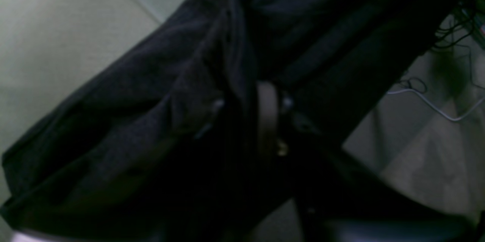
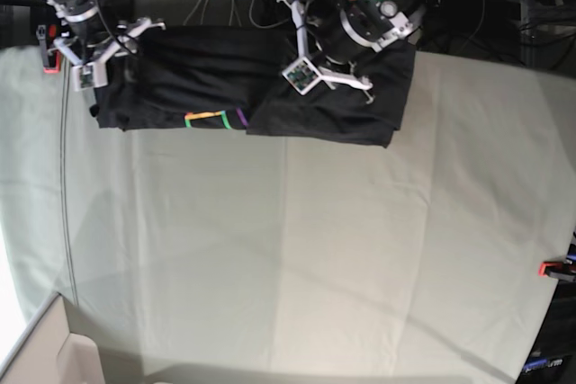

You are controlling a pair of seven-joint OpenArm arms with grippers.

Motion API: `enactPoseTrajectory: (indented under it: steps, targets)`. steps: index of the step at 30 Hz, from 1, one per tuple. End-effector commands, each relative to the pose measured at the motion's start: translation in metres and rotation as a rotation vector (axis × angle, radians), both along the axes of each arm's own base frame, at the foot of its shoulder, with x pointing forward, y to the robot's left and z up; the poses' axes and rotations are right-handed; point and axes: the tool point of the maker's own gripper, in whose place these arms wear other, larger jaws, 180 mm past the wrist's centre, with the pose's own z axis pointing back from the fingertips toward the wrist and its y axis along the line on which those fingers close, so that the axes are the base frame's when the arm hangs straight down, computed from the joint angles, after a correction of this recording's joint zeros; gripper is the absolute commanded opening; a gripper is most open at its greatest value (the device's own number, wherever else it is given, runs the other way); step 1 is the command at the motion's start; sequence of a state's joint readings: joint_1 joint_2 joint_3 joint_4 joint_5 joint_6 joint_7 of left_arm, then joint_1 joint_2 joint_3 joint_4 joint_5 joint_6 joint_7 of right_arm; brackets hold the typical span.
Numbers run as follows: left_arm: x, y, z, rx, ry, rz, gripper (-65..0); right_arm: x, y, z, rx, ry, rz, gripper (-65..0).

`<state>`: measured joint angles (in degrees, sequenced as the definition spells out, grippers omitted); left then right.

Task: Layout the t-shirt on the table in an organized manner, then fold the t-shirt properly
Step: 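Fold the strip's end inward toward the right gripper with the left gripper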

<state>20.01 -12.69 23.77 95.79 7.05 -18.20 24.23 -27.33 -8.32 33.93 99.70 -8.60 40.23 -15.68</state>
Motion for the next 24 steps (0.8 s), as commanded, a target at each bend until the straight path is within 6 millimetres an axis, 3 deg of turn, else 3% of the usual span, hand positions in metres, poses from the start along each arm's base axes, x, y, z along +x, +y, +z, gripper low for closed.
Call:
enactPoseTrajectory:
  steps: [1, 5, 7, 12, 15, 18, 24]
  targets:
    - [0.005, -0.004, 0.011, -0.033, -0.03, 0.004, -44.5, 0.008, -0.003, 0.014, -0.01, -0.056, -0.007, -38.4]
    - [0.003, -0.006, 0.012, -0.035, -0.029, -0.006, -25.9, 0.01, -0.01, 0.028, -0.04, -0.084, -0.02, -28.0]
    - [0.003, -0.005, 0.012, -0.034, -0.029, -0.009, -20.9, 0.01, -0.01, 0.028, -0.042, -0.086, -0.021, -23.7]
    - [0.009, -0.004, 0.022, -0.046, -0.058, 0.004, -20.6, 0.013, -0.011, 0.015, -0.02, -0.043, -0.038, -19.8]
    - [0.013, -0.003, 0.026, -0.048, -0.072, 0.01, -20.5, 0.016, -0.025, -0.003, -0.005, 0.022, -0.102, -19.8]
    - [0.022, 0.009, 0.026, -0.038, -0.08, 0.048, -20.5, 0.02, -0.05, -0.013, -0.009, 0.066, -0.161, -19.8]
    - [0.042, 0.041, 0.025, 0.0, -0.1, 0.134, -20.5, 0.019, -0.062, -0.035, 0.016, 0.135, -0.182, -19.8]
